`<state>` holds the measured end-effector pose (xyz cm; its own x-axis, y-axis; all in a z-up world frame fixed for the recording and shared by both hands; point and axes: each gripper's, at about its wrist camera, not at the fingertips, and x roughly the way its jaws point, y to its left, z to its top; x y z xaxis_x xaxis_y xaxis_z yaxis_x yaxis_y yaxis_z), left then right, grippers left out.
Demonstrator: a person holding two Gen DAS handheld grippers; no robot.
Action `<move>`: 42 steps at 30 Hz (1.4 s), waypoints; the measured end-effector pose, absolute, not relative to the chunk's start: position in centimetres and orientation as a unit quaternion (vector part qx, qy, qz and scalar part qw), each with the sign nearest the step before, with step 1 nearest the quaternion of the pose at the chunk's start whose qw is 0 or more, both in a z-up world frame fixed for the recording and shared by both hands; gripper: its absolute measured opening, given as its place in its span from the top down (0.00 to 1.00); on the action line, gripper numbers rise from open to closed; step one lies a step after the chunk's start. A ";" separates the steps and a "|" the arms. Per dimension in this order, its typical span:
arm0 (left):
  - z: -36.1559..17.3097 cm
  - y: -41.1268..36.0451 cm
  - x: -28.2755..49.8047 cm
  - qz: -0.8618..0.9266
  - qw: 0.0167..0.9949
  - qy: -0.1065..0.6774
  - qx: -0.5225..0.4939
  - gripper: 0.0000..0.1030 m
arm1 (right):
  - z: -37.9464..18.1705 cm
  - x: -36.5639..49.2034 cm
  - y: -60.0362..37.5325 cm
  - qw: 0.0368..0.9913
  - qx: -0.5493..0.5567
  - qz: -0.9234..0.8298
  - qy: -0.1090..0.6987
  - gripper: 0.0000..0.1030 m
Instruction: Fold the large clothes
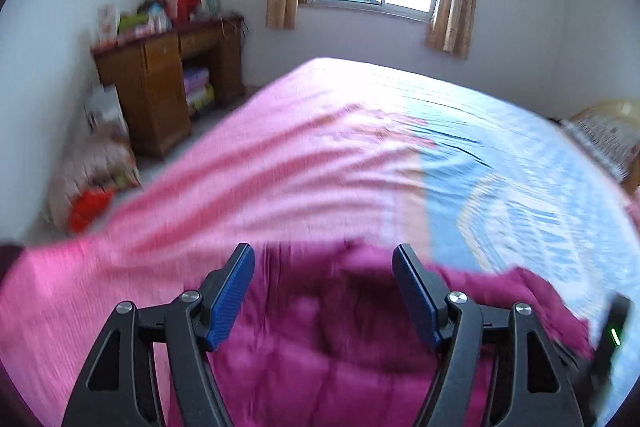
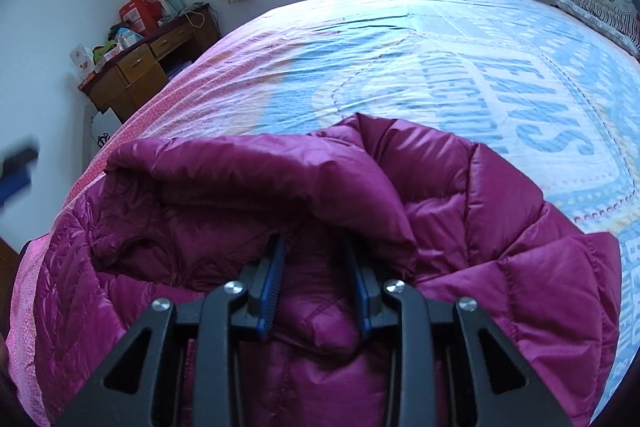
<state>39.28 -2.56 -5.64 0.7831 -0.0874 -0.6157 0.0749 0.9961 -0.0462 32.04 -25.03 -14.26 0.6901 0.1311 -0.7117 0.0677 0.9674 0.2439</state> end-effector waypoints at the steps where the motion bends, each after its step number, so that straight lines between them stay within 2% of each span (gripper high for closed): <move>1: -6.0 -3.3 40.6 -0.037 0.942 0.334 0.001 0.30 | -14.3 31.9 -25.0 0.911 0.126 0.017 0.393 0.67; 6: -13.0 -4.9 44.7 0.010 0.901 0.433 0.030 0.30 | -14.4 31.9 -24.9 0.911 0.129 0.019 0.390 0.67; 9: -16.7 -4.3 43.3 0.009 0.901 0.432 0.025 0.30 | -14.5 31.8 -25.1 0.911 0.131 0.020 0.390 0.67; 13: -16.9 -4.1 43.2 0.009 0.908 0.419 0.018 0.27 | -14.3 31.7 -25.0 0.912 0.126 0.016 0.391 0.67; 17: -17.0 -4.3 43.3 0.012 0.910 0.414 0.025 0.27 | -13.0 30.3 -24.4 0.916 0.119 0.020 0.382 0.60; 21: -16.9 -4.7 42.8 0.014 0.912 0.410 0.028 0.27 | -9.0 27.8 -23.7 0.946 0.097 0.014 0.310 0.58; 23: -17.0 -4.9 42.7 0.016 0.912 0.408 0.031 0.27 | -7.6 28.4 -23.9 0.953 0.096 -0.010 0.286 0.53; 26: -17.1 -5.0 42.6 0.014 0.912 0.409 0.028 0.27 | -8.0 31.8 -24.7 0.942 0.098 -0.039 0.319 0.50; 28: -17.1 -5.0 42.5 0.014 0.912 0.408 0.027 0.27 | -10.8 34.5 -24.6 0.918 0.078 -0.047 0.386 0.56; 30: -17.0 -5.0 42.4 0.013 0.913 0.408 0.027 0.27 | -13.8 35.5 -24.3 0.899 0.050 -0.049 0.432 0.56; 42: -16.8 -5.1 42.4 0.014 0.913 0.407 0.028 0.27 | -14.5 36.2 -23.6 0.902 0.008 -0.070 0.425 0.52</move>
<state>42.43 -5.06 -16.85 0.6676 0.0486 -0.7429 -0.0023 0.9980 0.0632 36.17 -23.57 -14.48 0.6284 -0.1201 -0.7685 0.1335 0.9900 -0.0455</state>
